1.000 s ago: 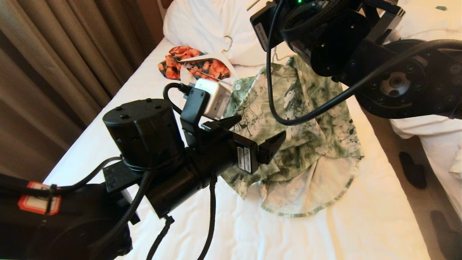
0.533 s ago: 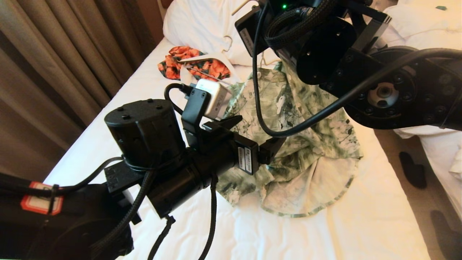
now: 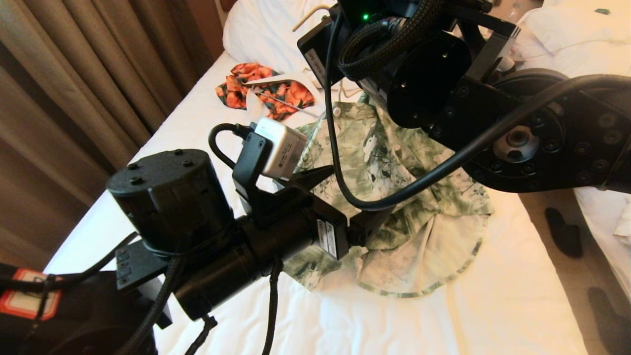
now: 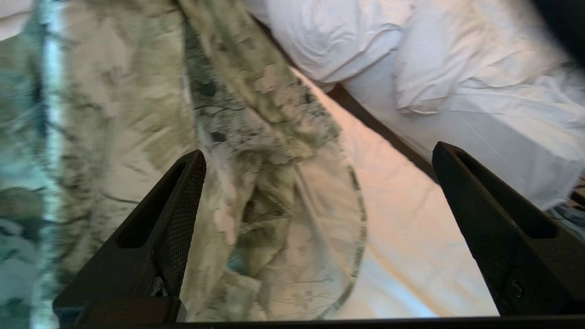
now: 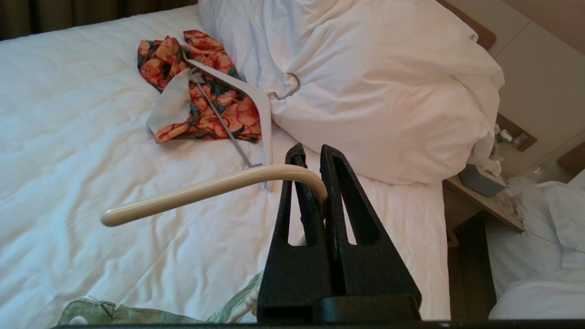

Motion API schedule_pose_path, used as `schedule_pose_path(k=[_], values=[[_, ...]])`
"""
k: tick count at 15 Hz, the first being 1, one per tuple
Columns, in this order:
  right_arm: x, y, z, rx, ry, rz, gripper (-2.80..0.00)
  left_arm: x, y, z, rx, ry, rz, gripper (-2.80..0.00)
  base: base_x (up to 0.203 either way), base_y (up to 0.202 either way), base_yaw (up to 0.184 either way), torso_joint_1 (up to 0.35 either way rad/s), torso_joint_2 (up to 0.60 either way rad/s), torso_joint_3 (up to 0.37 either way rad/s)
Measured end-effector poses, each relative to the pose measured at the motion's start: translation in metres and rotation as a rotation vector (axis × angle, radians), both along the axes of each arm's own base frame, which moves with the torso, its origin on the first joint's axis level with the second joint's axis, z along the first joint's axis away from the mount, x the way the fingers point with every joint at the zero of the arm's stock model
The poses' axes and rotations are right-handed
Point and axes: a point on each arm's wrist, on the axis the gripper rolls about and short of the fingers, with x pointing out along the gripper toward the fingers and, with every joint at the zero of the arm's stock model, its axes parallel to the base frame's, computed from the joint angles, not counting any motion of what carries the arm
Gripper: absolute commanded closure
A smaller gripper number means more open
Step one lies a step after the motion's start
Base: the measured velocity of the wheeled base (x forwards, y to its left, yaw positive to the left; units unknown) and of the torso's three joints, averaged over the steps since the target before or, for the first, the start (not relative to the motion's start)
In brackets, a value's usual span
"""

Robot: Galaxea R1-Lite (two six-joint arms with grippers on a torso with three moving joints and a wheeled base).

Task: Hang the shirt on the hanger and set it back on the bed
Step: Take the clothes hanger out of the clothes

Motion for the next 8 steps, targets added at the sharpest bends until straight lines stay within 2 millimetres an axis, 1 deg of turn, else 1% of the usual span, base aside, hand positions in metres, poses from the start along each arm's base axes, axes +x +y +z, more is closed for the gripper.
schedule_pose_path(k=[3, 8], values=[[0.002, -0.003, 0.001, 0.004, -0.003, -0.005, 0.0, -0.004, -0.005, 0.0, -0.001, -0.001, -0.029, -2.8, 0.0, 0.0, 0.0, 0.0, 0.0, 0.0], [0.008, -0.01, 0.003, 0.015, -0.006, -0.021, 0.0, 0.003, -0.017, 0.0, -0.032, -0.027, -0.032, -2.8, 0.0, 0.0, 0.0, 0.0, 0.0, 0.0]])
